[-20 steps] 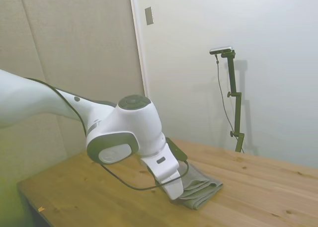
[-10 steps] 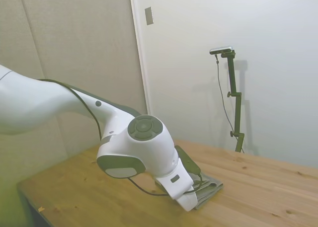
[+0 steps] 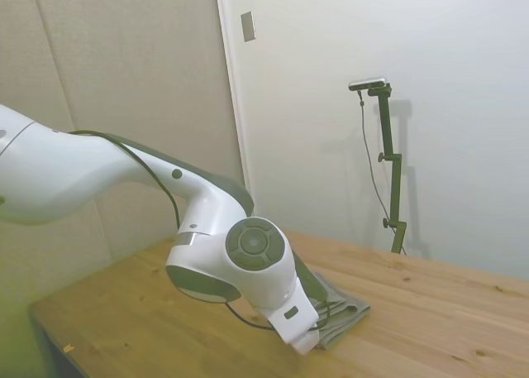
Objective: Unfold the towel
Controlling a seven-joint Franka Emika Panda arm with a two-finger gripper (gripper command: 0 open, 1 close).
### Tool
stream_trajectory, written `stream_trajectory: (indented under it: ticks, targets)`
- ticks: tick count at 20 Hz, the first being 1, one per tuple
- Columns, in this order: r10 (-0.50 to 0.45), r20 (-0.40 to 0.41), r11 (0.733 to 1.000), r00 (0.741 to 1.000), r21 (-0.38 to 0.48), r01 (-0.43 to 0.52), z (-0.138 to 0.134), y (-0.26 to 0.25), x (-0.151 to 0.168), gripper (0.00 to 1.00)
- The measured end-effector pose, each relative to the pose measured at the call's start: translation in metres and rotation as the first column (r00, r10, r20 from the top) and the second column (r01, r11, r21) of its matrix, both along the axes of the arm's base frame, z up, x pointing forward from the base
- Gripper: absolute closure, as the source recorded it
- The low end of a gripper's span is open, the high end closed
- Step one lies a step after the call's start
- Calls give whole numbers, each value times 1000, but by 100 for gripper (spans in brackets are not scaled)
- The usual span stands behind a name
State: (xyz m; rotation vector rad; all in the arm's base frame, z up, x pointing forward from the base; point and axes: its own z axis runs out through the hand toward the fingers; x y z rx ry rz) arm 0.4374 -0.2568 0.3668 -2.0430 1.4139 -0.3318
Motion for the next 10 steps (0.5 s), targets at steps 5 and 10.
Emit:
stream_trajectory:
  ticks: [5, 10]
  targets:
    - [-8, 4, 1000, 1000, 29, 8, 6, -13, -5, 0]
    - [-55, -37, 997, 998, 43, 56, -4, -33, -18, 0]
